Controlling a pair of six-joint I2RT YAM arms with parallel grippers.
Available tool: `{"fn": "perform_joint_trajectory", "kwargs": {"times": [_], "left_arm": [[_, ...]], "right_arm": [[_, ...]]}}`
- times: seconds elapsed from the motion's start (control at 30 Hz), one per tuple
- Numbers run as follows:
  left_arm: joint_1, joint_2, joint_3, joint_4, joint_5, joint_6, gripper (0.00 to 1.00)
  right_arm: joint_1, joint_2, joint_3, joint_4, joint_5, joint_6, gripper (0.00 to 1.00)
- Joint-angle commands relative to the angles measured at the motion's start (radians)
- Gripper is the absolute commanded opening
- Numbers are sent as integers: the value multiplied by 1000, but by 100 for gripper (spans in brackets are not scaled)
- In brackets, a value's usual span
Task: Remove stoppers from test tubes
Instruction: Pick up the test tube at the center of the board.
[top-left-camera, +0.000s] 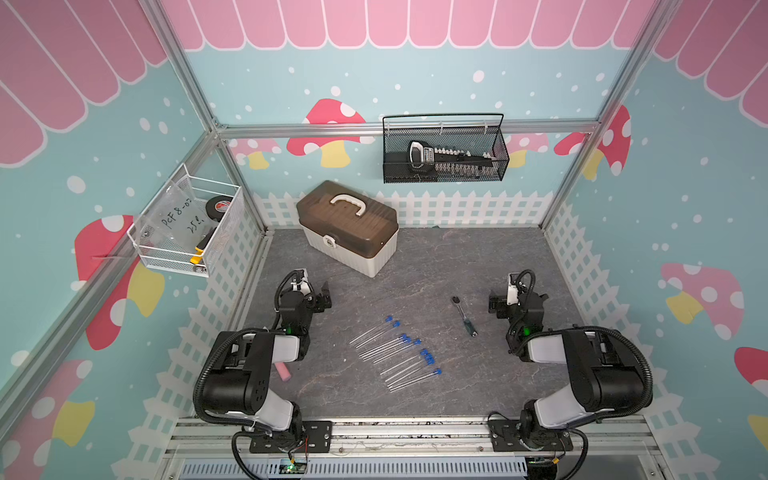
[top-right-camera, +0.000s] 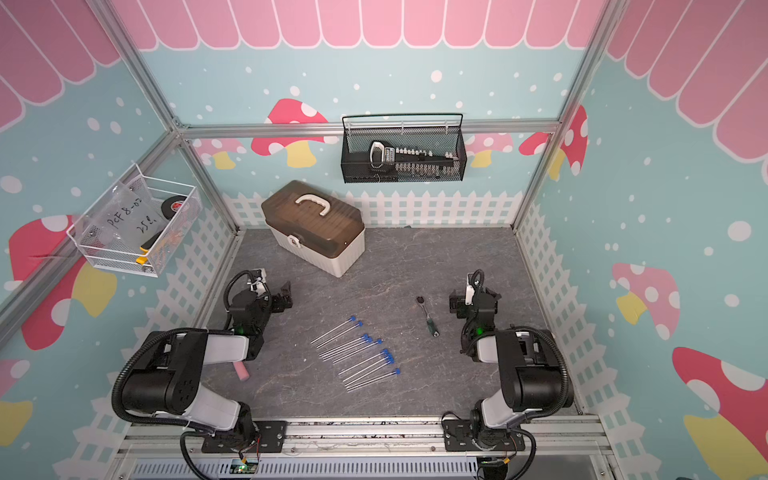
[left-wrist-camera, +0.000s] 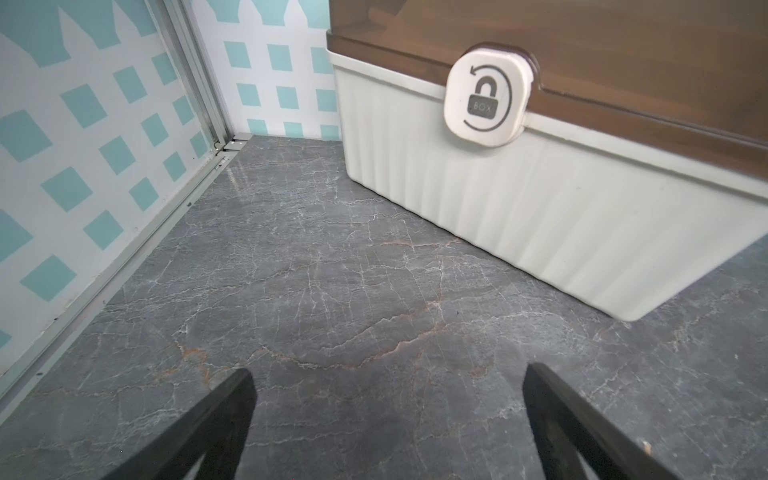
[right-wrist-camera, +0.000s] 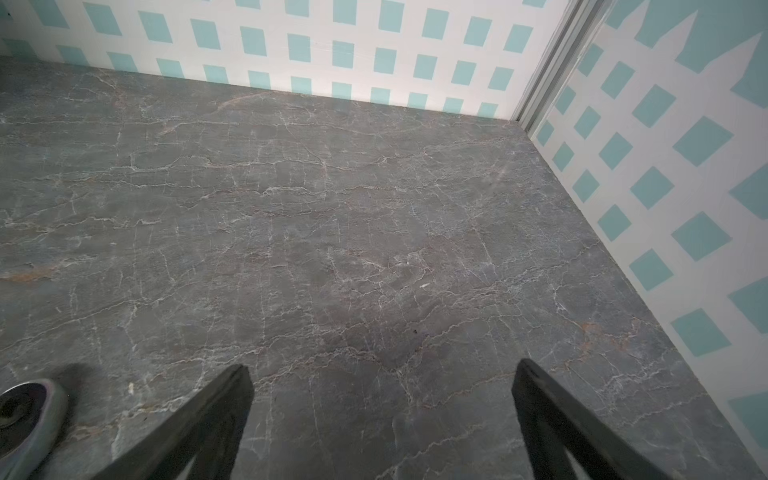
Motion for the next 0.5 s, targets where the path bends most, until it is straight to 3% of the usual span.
{"fn": "perform_joint_trajectory", "kwargs": {"times": [0.0,0.47], "left_arm": [[-36,-3,-5,49,-90,34,99],[-35,-4,-3,42,-90,32,99]], "right_arm": [[-4,-16,8,12,-9,-20,99],[-4,-16,8,12,-8,-20,99]]}}
